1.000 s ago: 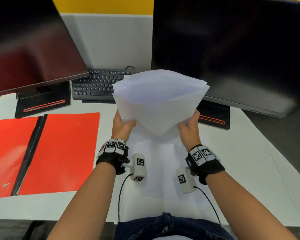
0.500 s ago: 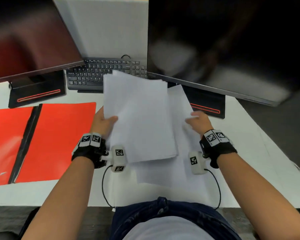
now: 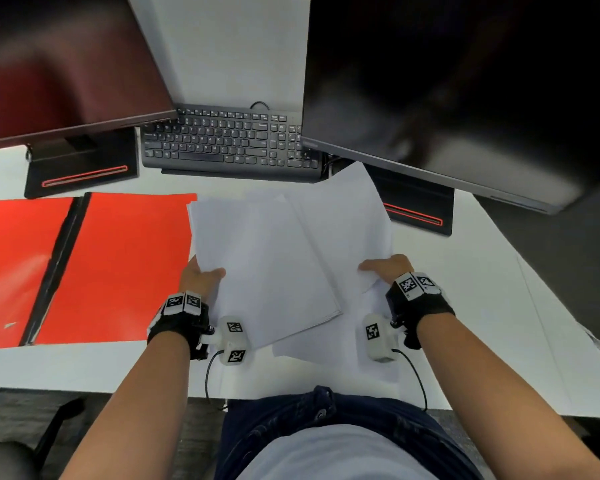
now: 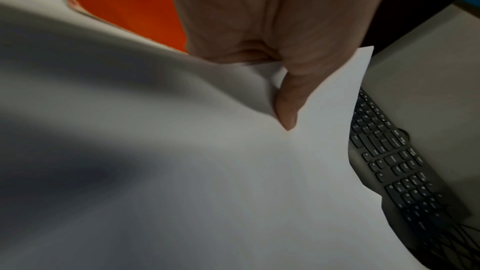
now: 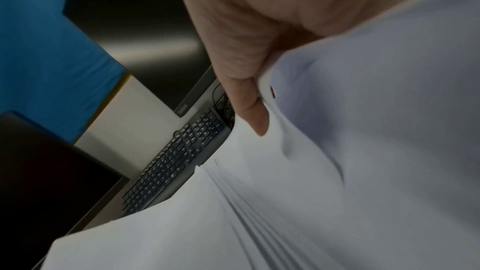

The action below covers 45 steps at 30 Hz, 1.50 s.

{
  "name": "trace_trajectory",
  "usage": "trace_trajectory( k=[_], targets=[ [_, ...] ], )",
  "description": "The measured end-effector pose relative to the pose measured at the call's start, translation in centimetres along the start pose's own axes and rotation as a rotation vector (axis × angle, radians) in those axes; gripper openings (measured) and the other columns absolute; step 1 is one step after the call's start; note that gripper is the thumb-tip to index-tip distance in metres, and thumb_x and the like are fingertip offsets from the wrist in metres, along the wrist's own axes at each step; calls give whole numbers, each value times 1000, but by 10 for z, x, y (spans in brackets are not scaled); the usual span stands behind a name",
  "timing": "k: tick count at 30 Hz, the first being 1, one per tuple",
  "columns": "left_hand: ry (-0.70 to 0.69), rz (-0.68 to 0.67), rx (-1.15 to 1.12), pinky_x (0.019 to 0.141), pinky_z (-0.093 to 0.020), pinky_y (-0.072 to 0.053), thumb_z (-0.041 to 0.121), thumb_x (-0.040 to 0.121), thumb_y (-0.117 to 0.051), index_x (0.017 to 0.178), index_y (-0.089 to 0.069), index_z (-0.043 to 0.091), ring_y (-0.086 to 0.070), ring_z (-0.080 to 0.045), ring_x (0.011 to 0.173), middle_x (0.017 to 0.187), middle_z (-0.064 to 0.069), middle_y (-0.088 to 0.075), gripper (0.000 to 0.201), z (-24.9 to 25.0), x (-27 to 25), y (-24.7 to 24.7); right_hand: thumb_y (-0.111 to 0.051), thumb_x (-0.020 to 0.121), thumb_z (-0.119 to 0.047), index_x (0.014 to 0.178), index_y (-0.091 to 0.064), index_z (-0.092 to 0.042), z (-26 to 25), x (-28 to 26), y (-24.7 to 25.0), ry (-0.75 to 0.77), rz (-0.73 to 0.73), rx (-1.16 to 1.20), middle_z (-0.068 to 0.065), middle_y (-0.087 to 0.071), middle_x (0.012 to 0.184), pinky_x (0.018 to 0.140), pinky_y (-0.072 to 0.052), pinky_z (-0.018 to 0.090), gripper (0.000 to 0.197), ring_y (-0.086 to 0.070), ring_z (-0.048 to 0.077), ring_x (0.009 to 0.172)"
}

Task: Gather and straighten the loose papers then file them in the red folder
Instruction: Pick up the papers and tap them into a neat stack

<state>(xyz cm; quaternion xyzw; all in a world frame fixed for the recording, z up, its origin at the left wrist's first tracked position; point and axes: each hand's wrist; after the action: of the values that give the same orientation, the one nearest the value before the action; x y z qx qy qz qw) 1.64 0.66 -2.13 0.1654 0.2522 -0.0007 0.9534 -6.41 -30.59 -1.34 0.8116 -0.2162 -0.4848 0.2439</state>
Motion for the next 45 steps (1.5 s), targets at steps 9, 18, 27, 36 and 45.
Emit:
trace_trajectory(
  k=[9,18,27,36,45],
  targets=[
    [17,-73,-88,96,-47,-43,-11,84,-54,132,-48,3,-56,-32,110,121,-12,-59,50,-12,3,2,-77,68,-20,122,-48,3,-10,-8,-23,25,-44,210,14,-59,87,62,-49,31,66,-59,26,65],
    [12,-47,-109,98,-52,-47,2,79,-66,128,-52,4,-60,-38,113,119,-19,-63,51,-16,7,13,-63,81,1,117,-56,6,4,-16,0,257,106,42,26,-62,111,86,-49,38,37,-58,32,93],
    [-37,62,-143,101,-55,-43,-12,80,-58,127,-53,0,-58,-38,114,126,-23,-59,49,-7,24,49,-49,80,7,113,-62,-6,-18,-23,70,608,345,-237,22,-64,106,82,-46,35,38,-60,38,102],
    [19,24,-18,103,-50,-43,-8,82,-60,131,-50,0,-55,-36,118,126,-17,-59,51,-14,17,38,-51,82,4,113,-59,1,-63,-48,132,633,516,45,19,-59,100,77,-41,30,33,-59,32,100],
    [241,-146,-183,78,-28,-56,63,85,-45,100,-70,15,-71,-23,80,95,-9,-74,56,-7,-6,-2,-66,79,0,110,-60,7,-36,-48,51,427,148,24,23,-64,104,74,-47,34,33,-55,23,86]
  ],
)
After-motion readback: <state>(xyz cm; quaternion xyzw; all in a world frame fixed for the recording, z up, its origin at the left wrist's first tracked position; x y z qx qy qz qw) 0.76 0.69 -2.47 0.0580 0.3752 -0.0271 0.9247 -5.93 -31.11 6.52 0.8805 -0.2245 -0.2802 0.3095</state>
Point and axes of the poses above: each hand's wrist, its own x-axis towards the middle knuckle, its own y-axis out of the back of the hand, z = x × y
